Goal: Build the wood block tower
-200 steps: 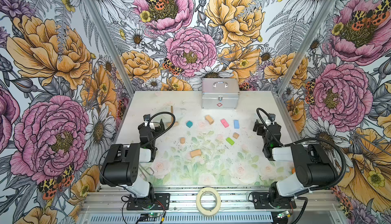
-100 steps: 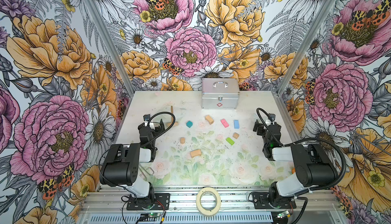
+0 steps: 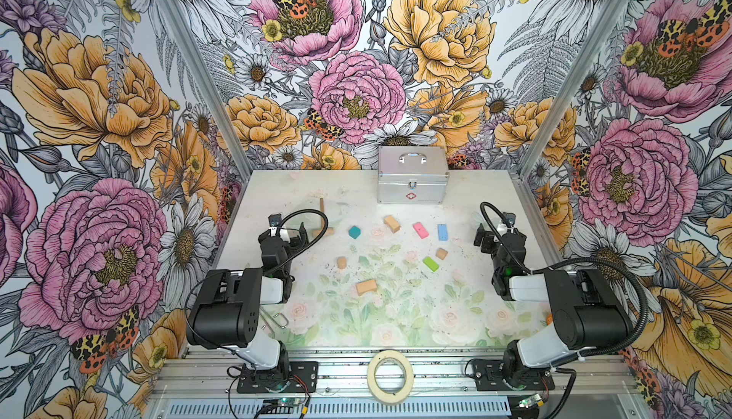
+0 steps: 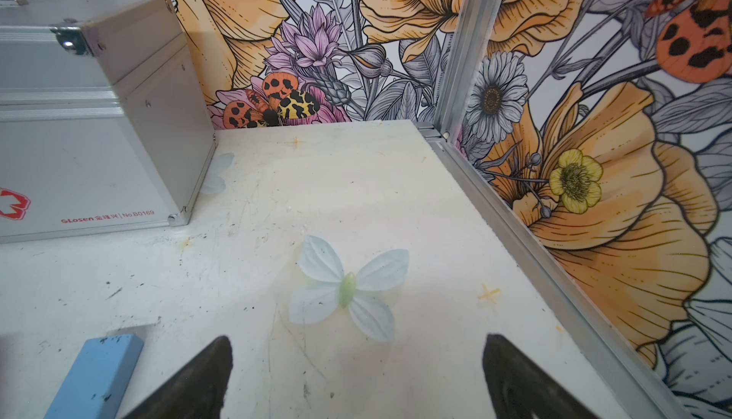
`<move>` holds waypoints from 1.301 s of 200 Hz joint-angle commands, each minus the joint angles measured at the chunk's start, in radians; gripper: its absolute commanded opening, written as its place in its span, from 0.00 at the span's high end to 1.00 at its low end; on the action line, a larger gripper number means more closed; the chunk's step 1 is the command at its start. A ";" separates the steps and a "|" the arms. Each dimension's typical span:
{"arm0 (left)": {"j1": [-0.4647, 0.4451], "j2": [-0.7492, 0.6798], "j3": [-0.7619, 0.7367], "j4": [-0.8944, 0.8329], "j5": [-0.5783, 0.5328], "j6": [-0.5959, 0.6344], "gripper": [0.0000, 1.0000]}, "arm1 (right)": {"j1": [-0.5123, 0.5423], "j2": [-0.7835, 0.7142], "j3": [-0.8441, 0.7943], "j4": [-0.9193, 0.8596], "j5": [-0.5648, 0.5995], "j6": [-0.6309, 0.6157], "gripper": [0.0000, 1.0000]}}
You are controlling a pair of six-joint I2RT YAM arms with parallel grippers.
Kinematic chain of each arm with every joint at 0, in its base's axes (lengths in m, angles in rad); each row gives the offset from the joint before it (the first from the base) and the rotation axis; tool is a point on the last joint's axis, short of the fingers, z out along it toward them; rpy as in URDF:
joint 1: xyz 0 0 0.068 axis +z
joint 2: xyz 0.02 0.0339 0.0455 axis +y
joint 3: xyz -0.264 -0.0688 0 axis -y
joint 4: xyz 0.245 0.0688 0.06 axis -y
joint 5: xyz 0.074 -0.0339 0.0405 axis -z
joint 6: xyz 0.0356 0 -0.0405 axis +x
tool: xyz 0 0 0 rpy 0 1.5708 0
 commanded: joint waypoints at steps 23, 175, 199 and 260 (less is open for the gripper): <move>-0.007 -0.013 0.016 0.003 0.002 0.000 0.01 | 0.005 -0.004 0.001 0.020 0.018 0.013 0.00; -0.080 -0.432 0.220 -0.618 0.049 -0.137 0.14 | 0.329 -0.152 0.616 -1.104 0.210 0.361 0.16; -0.111 -0.454 0.248 -0.676 0.056 -0.142 0.14 | 0.435 -0.014 0.746 -1.142 0.178 0.405 0.16; -0.161 -0.515 0.244 -0.721 0.061 -0.123 0.14 | 0.554 0.442 1.219 -1.360 0.052 0.344 0.16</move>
